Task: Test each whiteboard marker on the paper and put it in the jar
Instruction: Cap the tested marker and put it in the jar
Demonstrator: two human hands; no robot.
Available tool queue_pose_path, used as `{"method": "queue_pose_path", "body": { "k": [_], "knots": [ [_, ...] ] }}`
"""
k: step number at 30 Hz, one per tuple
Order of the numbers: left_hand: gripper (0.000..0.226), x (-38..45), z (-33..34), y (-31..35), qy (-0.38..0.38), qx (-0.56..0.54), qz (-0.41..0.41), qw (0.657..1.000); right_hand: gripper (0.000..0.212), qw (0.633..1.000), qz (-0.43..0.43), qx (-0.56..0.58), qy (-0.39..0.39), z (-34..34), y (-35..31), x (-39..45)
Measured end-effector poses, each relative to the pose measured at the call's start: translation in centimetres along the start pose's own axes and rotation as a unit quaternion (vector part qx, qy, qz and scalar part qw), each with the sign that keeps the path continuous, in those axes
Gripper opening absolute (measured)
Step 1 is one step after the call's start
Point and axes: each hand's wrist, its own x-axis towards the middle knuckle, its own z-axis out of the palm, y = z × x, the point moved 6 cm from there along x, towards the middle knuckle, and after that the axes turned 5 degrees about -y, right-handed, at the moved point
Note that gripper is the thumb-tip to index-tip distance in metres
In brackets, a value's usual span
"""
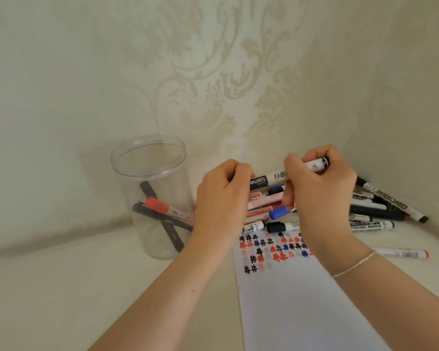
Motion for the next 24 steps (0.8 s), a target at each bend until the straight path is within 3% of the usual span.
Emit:
{"method": "queue_pose_path", "body": {
  "k": [3, 6, 9, 11, 13, 15, 17, 20, 24],
  "knots": [
    [0.025, 0.0, -1.2, 2.8, -0.019, 0.006, 0.026, 0.999, 0.023, 0.999, -0.023, 0.028, -0.014, 0.8, -3.5, 0.9],
    [0.009, -0.7, -3.0, 6.1, -0.035, -0.033, 0.072, 0.996, 0.021, 0.993, 0.003, 0.107, -0.054, 2.2, -5.4, 1.5],
    [0.009, -1.0, -6.2, 9.2, 0.052, 0.03, 0.169, 0.984, 0.018, 0.97, 0.083, 0.202, -0.107, 4.9, -5.3, 1.6],
    [0.011, -1.2, -8.3, 11.1, 0.127, 0.11, 0.237, 0.957, 0.023, 0.962, 0.128, 0.185, -0.151, 6.6, -4.6, 1.5],
    [0.013, -1.4, -10.2, 12.6, 0.189, 0.23, 0.278, 0.913, 0.026, 0.976, 0.124, 0.067, -0.166, 7.3, -3.2, 1.9],
    [0.012, -1.0, -11.6, 13.3, 0.214, 0.368, 0.256, 0.868, 0.015, 0.973, 0.051, -0.133, -0.182, 7.3, -1.7, 2.5],
    [0.012, -0.5, -12.4, 13.4, 0.212, 0.466, 0.217, 0.831, 0.019, 0.91, -0.001, -0.324, -0.259, 7.9, 1.0, 2.5],
    [0.013, 0.3, -12.1, 12.6, 0.182, 0.563, 0.183, 0.785, 0.034, 0.791, -0.006, -0.489, -0.367, 8.6, 5.6, 1.5],
    [0.014, 2.3, -11.5, 10.0, 0.072, 0.595, 0.074, 0.797, 0.03, 0.729, -0.035, -0.57, -0.377, 9.3, 7.9, 0.3]
  ]
}}
